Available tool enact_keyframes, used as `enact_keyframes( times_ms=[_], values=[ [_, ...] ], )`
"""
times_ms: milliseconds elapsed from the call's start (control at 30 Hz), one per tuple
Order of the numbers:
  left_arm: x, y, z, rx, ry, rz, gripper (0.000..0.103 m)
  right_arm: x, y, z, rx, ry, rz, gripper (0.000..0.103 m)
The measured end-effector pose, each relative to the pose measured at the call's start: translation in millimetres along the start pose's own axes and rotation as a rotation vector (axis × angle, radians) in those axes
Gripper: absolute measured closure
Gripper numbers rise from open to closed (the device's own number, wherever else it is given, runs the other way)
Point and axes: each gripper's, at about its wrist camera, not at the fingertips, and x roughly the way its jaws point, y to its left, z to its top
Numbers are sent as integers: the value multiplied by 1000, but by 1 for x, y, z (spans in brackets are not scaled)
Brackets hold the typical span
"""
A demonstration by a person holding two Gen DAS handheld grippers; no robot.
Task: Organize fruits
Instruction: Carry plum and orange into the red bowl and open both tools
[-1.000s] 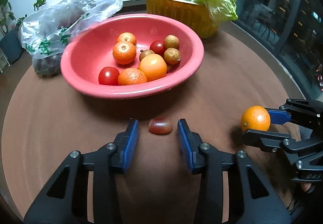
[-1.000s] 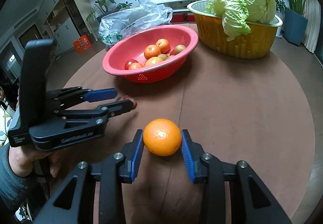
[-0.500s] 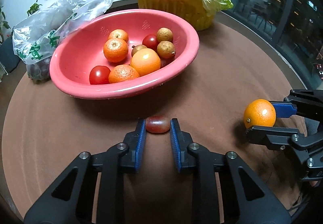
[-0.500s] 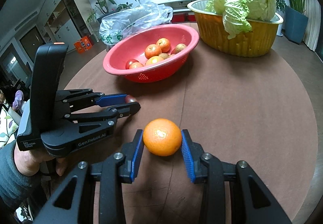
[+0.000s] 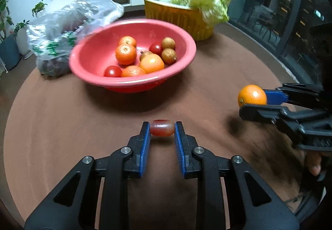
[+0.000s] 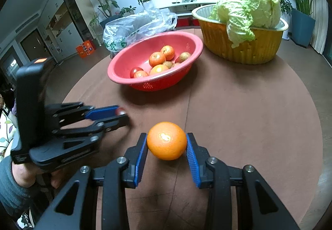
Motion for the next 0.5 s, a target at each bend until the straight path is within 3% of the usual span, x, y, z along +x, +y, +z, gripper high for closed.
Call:
enact_keyframes(
  times_ms=[267, 500],
  values=[
    [-37, 31, 29, -44, -95, 35, 81, -11, -1, 34, -45, -44, -29, 64],
    [-21, 60, 75, -73, -115, 64, 81, 8, 3, 82, -105, -55, -51, 64]
  ],
)
